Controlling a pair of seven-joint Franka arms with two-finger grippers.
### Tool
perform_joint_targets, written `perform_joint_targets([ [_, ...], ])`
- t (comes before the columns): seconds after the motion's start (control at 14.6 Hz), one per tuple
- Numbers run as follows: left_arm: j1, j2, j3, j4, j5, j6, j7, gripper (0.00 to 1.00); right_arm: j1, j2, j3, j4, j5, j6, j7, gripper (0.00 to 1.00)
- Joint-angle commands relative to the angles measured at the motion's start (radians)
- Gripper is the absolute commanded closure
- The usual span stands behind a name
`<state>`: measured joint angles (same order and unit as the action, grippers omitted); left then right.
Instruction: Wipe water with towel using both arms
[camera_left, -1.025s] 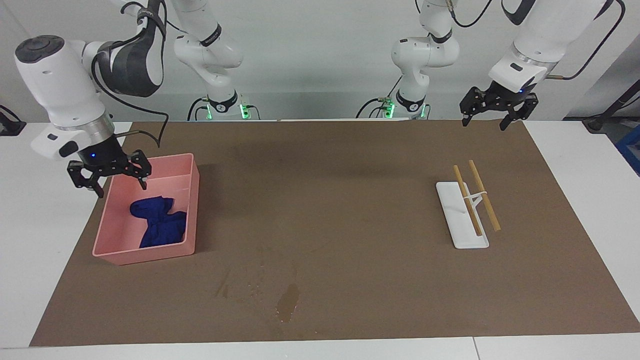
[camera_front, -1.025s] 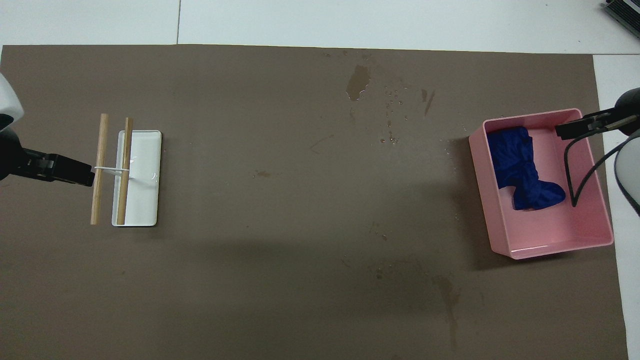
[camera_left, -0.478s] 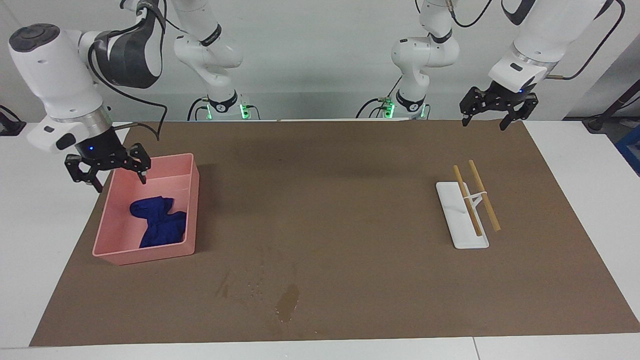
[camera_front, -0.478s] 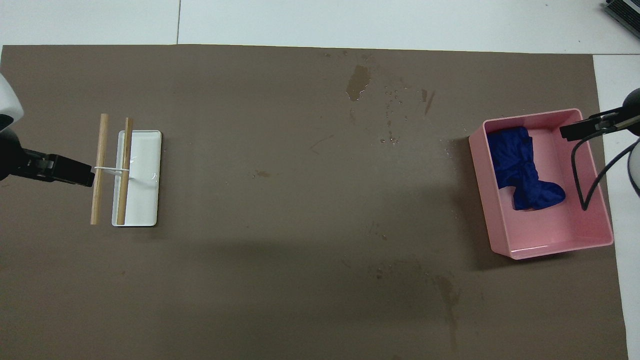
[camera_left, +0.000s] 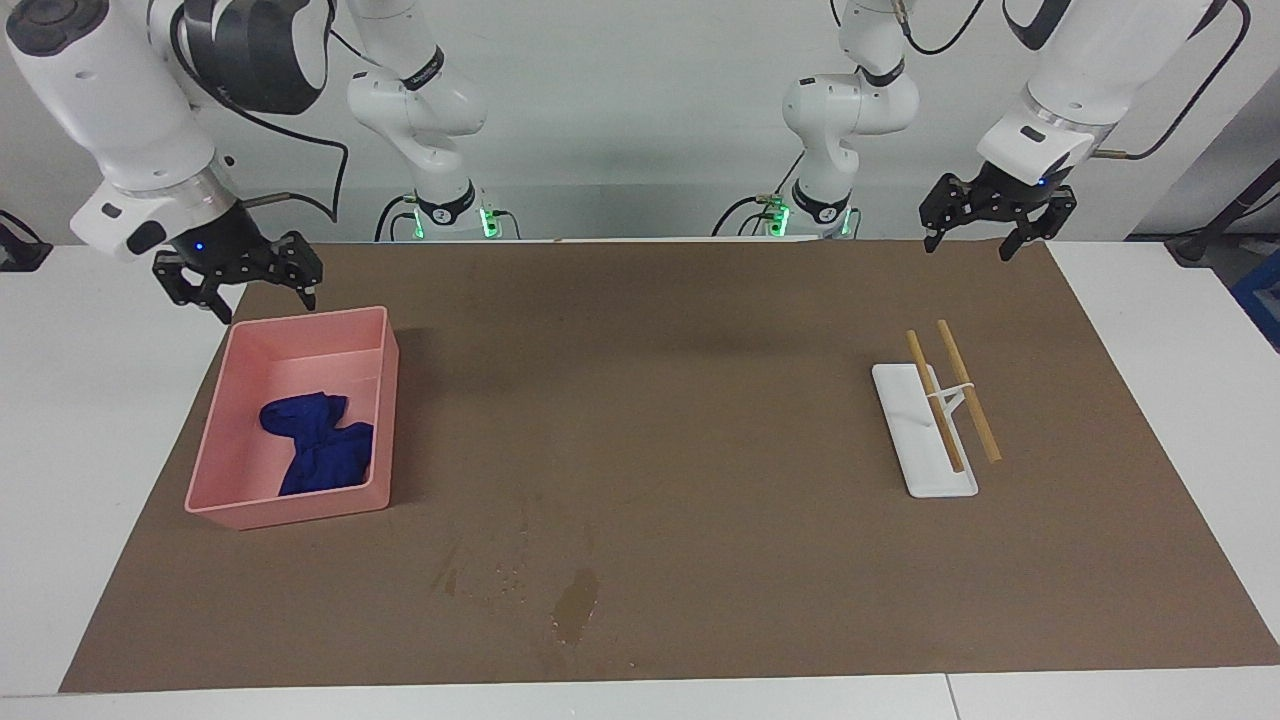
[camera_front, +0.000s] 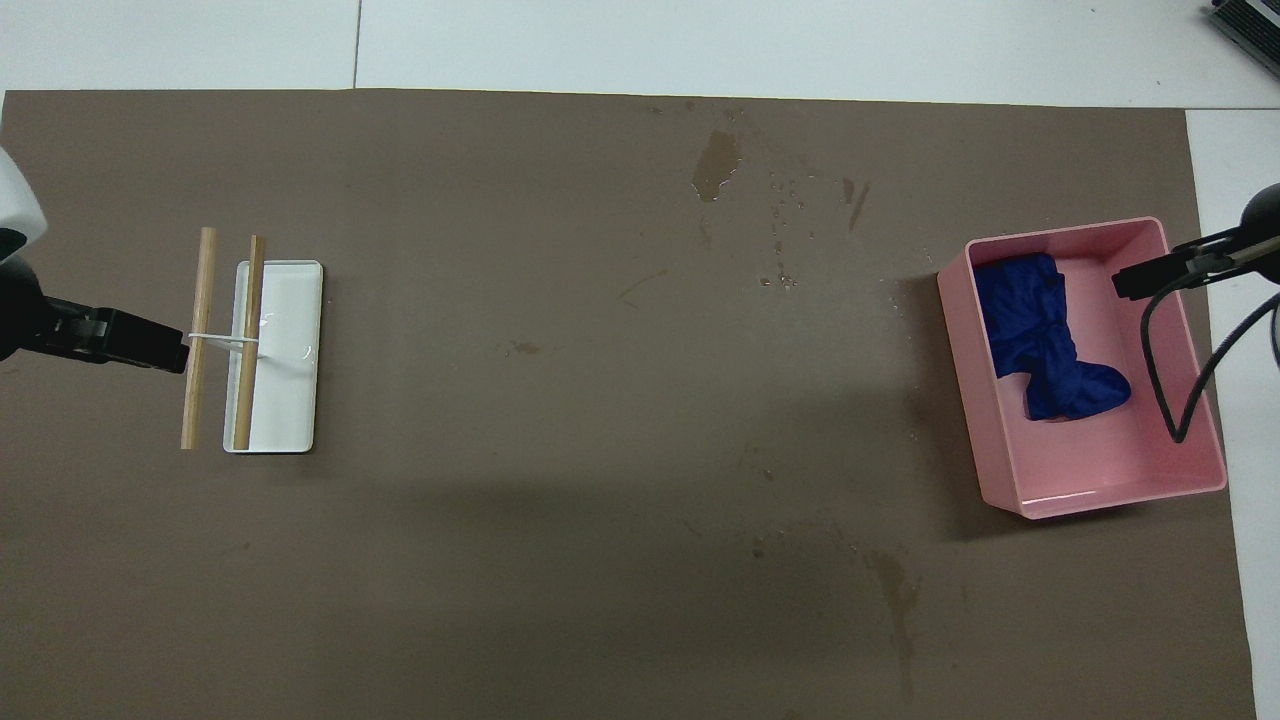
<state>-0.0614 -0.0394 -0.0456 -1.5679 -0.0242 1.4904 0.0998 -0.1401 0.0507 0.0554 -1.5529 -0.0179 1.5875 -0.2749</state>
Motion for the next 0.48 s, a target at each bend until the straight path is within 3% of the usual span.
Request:
perform_joint_targets([
  [0.0, -0.015, -0.023, 0.012, -0.024, 0.015, -0.001, -0.003, 0.00, -0.006, -0.020, 0.006, -0.009, 0.039, -0.020, 0.031, 0.00],
  [0.21, -0.015, -0.023, 0.013, -0.024, 0.015, -0.002, -0.003, 0.00, 0.033, -0.049, 0.011, -0.010, 0.053, -0.090, 0.144, 0.00],
  [0.41, -0.015, -0.023, 0.012, -0.024, 0.015, -0.002, -0.003, 0.00, 0.036, -0.068, 0.011, -0.019, 0.056, -0.126, 0.141, 0.00],
])
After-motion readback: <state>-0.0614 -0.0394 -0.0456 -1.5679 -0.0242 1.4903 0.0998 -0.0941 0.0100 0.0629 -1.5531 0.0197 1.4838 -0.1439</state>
